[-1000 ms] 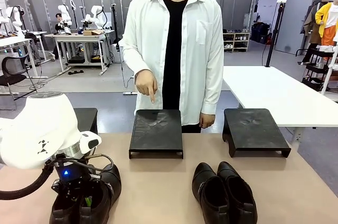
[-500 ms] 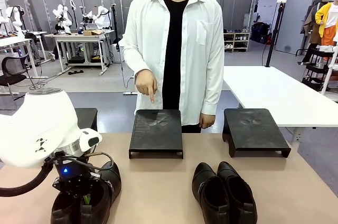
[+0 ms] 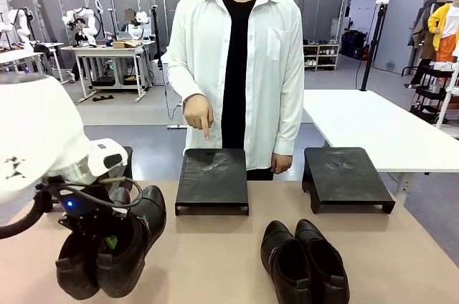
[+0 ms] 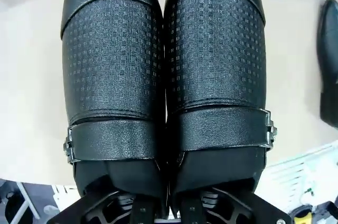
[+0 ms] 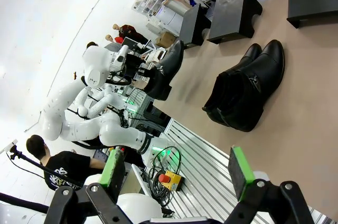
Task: Place the shoes on the stand as instructed by the person.
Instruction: Pick up one pair of Shoes and place it on the Shoes Stand indicated by the person.
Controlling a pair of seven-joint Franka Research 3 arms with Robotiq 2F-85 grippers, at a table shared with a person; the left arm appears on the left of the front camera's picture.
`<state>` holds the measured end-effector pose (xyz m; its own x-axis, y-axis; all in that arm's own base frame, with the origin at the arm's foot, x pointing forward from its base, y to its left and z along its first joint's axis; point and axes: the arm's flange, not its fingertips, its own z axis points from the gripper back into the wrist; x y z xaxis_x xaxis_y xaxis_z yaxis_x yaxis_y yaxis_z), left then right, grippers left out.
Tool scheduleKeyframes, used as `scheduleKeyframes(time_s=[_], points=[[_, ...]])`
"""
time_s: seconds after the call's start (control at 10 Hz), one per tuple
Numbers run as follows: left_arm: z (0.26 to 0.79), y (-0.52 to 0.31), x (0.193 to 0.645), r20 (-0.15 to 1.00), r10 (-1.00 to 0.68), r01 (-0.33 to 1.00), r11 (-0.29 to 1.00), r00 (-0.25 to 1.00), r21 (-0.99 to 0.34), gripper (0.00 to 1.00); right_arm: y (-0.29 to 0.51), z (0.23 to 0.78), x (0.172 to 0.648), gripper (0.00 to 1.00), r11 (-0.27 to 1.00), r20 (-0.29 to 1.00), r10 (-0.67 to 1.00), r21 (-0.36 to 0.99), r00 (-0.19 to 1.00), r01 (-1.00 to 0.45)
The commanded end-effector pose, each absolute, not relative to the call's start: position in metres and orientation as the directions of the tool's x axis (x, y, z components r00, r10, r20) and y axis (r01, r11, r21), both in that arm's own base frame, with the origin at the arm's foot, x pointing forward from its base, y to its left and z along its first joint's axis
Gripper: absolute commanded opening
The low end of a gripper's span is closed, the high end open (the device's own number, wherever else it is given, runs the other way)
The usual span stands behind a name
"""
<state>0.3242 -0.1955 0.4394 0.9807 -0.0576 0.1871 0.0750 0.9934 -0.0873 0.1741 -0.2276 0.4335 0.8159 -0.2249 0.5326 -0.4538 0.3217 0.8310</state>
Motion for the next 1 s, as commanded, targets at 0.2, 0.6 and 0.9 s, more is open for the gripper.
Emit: scheduleKeyframes(time_s=[0.2,0.6,0.9], points=[[0.418,-0.157,0.269,0.201,-0.082,0.106,0.988,0.976,-0.115,0.07,-0.228,0.434,0.173,1.0,0.32,0.548,-0.224,0.822,0.806,-0.47],[0.452,-0.192,0.317,0.205,-0.069,0.088,0.992,0.976,-0.085,0.07,-0.228,0.434,0.173,1.0,0.32,0.548,-0.224,0.822,0.806,-0.47],[0.46,-0.209,0.319,0.285,-0.073,0.094,0.994,0.956,-0.06,0.1,-0.228,0.434,0.173,1.0,0.32,0.548,-0.224,0.822,0.806,-0.47]])
